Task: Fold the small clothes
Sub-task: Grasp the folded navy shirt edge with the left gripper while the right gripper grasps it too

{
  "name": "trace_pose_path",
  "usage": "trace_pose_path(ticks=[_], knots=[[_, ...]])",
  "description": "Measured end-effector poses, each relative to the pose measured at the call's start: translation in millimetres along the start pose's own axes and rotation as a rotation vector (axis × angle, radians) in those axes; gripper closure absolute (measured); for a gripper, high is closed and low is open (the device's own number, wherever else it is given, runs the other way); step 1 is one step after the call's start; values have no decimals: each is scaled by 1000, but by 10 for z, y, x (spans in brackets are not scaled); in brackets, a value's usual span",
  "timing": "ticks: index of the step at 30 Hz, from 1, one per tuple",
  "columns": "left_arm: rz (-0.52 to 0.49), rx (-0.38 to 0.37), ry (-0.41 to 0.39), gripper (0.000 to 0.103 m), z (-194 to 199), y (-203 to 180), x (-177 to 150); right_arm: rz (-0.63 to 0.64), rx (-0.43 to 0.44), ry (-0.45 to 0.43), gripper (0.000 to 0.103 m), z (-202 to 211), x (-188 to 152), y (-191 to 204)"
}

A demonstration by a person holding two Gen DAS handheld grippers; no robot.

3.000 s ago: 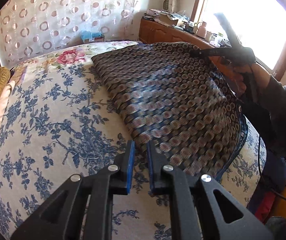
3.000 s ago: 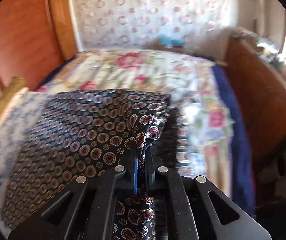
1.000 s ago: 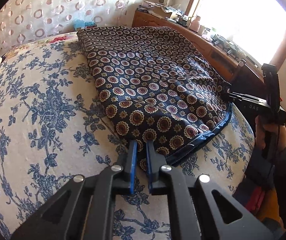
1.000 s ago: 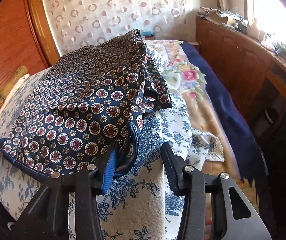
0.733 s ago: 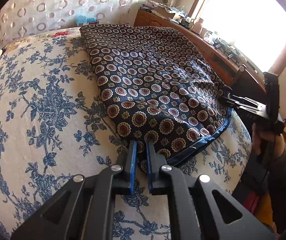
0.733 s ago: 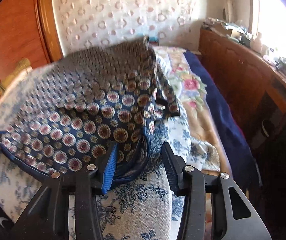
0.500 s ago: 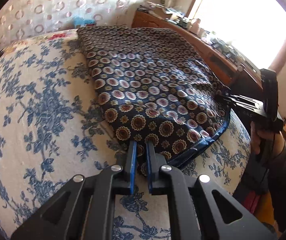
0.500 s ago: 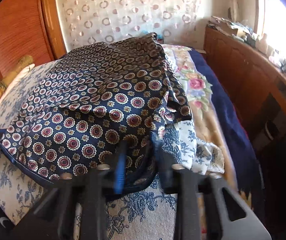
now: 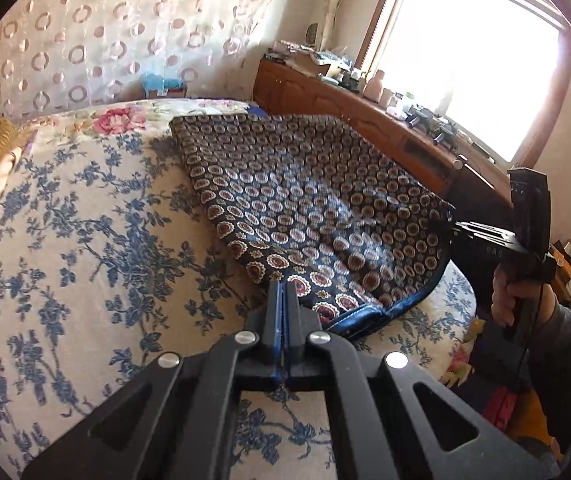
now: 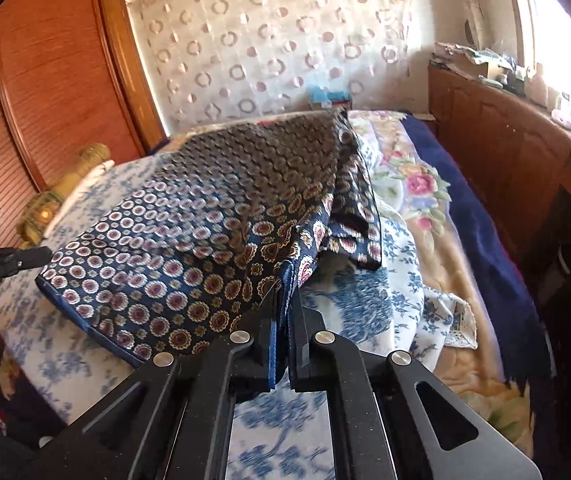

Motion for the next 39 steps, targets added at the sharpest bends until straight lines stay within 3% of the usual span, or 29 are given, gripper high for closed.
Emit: trace_pose_path(ticks=[12,16,21,26,39], knots=[[-12,-29,-29,103,400,-134,-128,14,63,-21,102,451,-110,368],[-13,-13,-86,103,460,-136,71,-4,70,-65,102,538,25,368],[-1,11,-162,103,351,-36,542,-23,74,-157,102,521,523,279],[-24,52,-187,103,32,140,1013,-19,41,-200,102,227,1015,154],[-108,163,-135,103,-890,583,1550,-1,-44,-110,102,-860,1368,-273]])
Point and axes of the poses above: each gripper's, at about its wrist camera, not at the fingertips, and z roughly against the way its jaws point, y to its left, x to its top, the point moved 8 cm from there along -z, roughly the way its jaws point, and after that the axes turned 9 degrees about -y, right-handed, at the moved point
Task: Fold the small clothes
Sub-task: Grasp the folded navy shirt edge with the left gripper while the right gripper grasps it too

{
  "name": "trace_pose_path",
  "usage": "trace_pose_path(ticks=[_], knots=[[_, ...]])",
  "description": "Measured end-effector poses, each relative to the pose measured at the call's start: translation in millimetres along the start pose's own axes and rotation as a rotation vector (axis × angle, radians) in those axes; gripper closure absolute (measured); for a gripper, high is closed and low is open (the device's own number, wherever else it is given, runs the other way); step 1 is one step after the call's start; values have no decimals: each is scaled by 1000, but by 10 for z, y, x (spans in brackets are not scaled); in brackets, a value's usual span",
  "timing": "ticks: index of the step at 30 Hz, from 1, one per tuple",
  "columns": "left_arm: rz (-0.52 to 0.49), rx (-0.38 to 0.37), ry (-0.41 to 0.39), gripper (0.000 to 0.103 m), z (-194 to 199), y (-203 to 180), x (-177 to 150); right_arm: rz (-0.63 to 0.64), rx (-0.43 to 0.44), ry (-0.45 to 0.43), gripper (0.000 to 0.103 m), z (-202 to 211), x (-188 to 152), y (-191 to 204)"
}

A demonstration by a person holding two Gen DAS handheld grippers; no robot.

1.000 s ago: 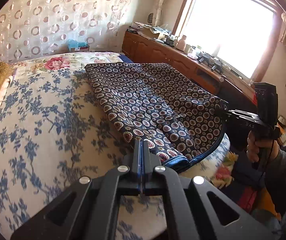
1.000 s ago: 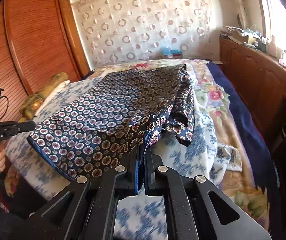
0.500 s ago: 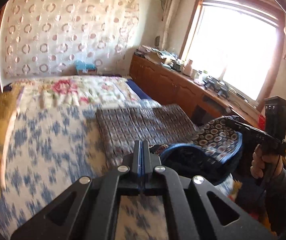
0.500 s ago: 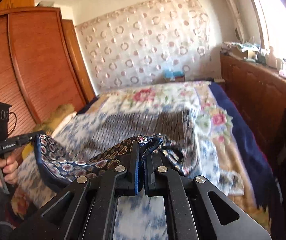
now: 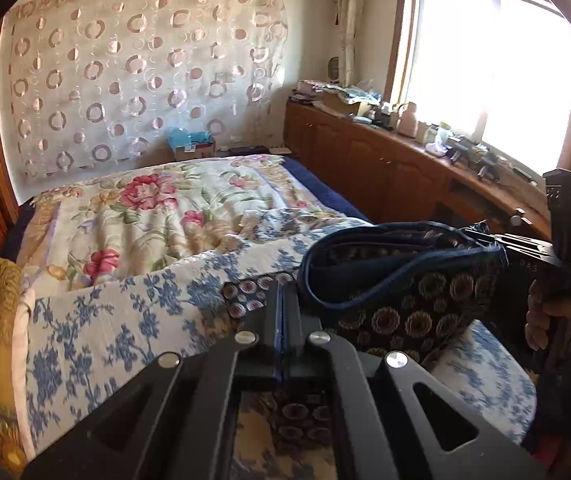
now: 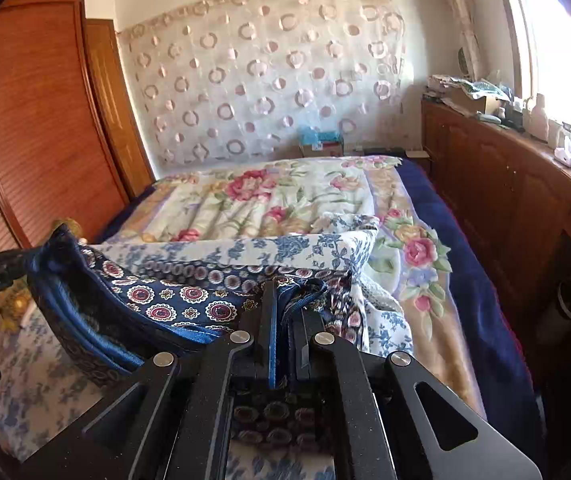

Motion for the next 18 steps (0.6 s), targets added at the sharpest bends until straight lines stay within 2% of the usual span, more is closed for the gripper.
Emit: trace_pose_path(ticks=[4,8,12,15,16,17,18], knots=[[7,10,13,103,-212,95,-25,-1,-14,30,102,-248,-65,-84],[6,-24,43,103,-294,125,-85,-7,-32,46,102,-423,-124,-159],[-43,19,39,103,-254,144,-152,-4,-46,47,98,-507,-93,-173],[-58,0,55,102,-211,82,-237,17,-62,39,92,-500,-41,-160],[-70,-6,56,102,-172,45,-263,18,-66,33,84,-489,-21,-161],[-78,-13,62,101,-153,16,-291,14,-68,27,64,-480,2,-169],[-81,-20,68,101,-142,-8,-311,6,-69,19,49,-468,35,-183]])
Point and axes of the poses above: each gripper's, at about its wrist camera, not at the fingertips, and z roughly against the way its jaws point, y to its left, x to its top, the point moved 8 cm from there along -z, roughly the way its jaws point, and after that the axes turned 9 degrees about -y, right-handed, at the moved point
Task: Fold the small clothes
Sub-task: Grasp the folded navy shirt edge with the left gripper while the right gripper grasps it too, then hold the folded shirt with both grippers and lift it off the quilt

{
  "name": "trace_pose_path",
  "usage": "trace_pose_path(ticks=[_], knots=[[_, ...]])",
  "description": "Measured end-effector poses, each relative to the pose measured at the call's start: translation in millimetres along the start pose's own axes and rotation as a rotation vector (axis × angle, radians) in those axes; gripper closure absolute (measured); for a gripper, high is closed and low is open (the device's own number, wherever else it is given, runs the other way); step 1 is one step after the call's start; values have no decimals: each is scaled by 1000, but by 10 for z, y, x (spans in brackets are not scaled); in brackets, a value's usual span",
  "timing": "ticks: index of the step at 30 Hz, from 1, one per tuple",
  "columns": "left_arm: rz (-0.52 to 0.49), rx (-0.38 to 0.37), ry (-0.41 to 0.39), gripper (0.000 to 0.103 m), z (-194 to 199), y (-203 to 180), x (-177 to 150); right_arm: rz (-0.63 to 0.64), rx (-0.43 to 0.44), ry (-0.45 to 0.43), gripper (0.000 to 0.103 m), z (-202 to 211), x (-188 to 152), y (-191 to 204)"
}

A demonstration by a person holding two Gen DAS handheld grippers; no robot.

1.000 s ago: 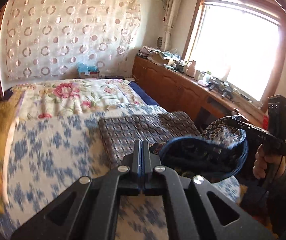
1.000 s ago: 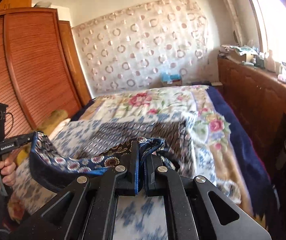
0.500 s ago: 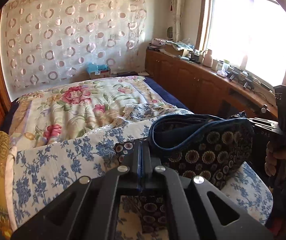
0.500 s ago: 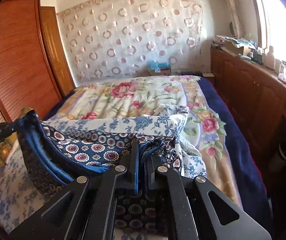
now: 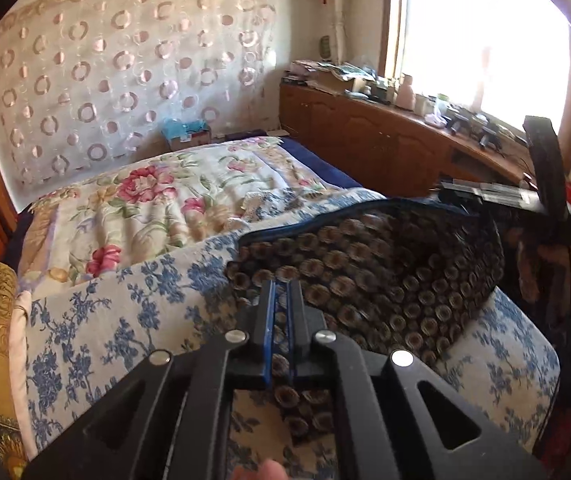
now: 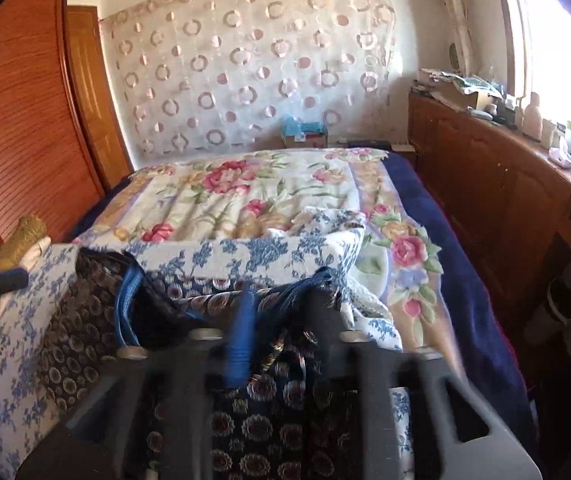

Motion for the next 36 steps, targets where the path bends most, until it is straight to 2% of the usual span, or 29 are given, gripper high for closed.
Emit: trace_pose_path(ticks=[1,2,8,11,17,24,31,36], knots=[[-6,-18,21,101,-3,-49,-48,-14,-6,-13,28,18,38,-29],[-12,-22,31,101,-4,-75,-66,-25,-6,-17,25,26,65,-53],[-40,-27,112,101,-172,-136,-254,-6,-3,-28,25,144,135,-111],[-62,1,153,100,-323,-106,-352,42,-9,2,25,139,43,-111],[-44,1,213,100,-559,-83,-466,83,-6,53,25,44,-116,-141],[-49,4,236,100,-727,-32,-494,96,-21,116,25,-152,-249,-192],[1,18,245,100,-901,115,-406,105,-35,172,25,-316,-340,-281],[33,14,242,100,-962,194,-397,73,-12,213,25,-395,-429,-325]])
Point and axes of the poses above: each gripper's, at about its wrist camera, not at the fingertips, and z roughly against the way its jaws point, y to its left, x to its top, the point moved 8 cm from there along -z, roughly the way its jaws point, and after that the axes turned 9 degrees about -y, right-handed, at the moved point
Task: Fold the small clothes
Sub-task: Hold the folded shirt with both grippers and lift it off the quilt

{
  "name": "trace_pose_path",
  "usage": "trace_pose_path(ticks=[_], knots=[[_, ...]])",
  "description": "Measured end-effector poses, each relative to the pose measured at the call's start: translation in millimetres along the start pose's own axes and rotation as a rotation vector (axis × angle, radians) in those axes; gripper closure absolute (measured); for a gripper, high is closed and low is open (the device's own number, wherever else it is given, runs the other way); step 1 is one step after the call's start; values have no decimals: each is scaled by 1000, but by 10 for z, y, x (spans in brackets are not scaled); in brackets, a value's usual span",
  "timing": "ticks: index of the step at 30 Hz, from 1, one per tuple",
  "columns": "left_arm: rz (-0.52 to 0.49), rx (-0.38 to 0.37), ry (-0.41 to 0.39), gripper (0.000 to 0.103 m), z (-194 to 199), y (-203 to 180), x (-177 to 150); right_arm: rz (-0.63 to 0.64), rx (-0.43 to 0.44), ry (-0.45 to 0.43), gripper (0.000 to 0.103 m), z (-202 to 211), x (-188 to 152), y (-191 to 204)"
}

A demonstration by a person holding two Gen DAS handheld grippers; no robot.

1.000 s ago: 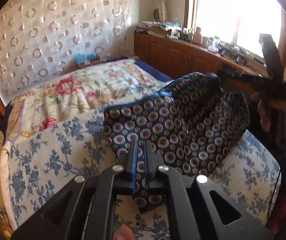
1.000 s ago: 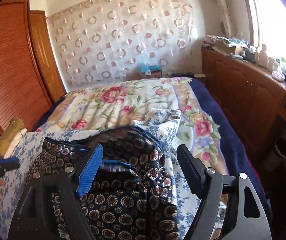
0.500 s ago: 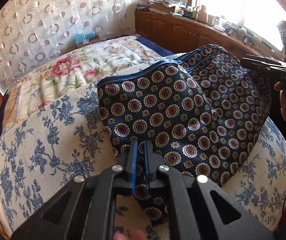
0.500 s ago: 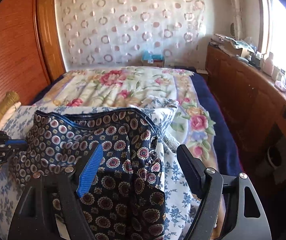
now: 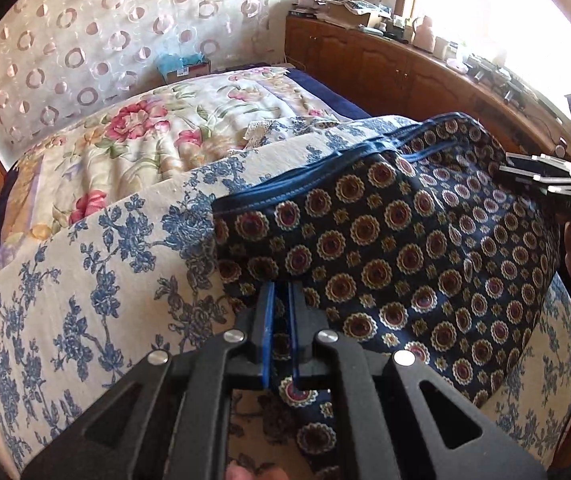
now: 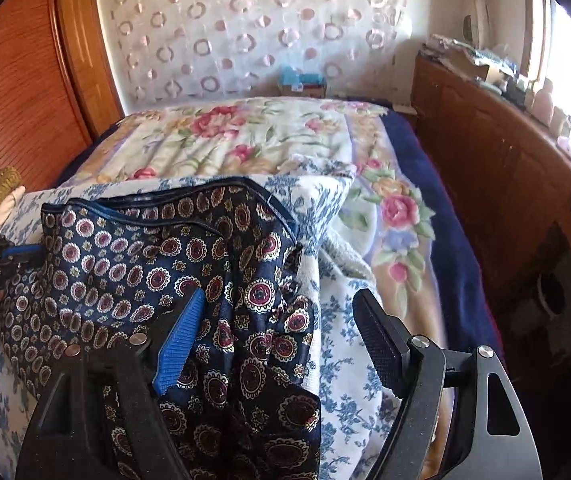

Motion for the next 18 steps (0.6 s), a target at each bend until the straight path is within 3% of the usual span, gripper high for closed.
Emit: trace_pose_path(ticks=[4,9,14,18], knots=[[40,-19,-14,100,-10,55,3,-9,43,35,26,-73,-75,37],[46,-33,-29,100,11,74,-30,9,85,70,40,-133,-150,145],[41,-33,-6,100,46,88,-45,27,114,77,61,-135,-183,248],[42,-31,-6,100,86,130,-101,44,106,80,61,-127,-192,269]])
Point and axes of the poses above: each gripper's, at about its wrist camera, not at the fingertips, and z roughly against the way its jaws point, y to its left, x to its top, the point moved 8 cm from there along -z, roughly the way its jaws point, and after that the axes turned 9 degrees about -y, right-handed, at the moved point
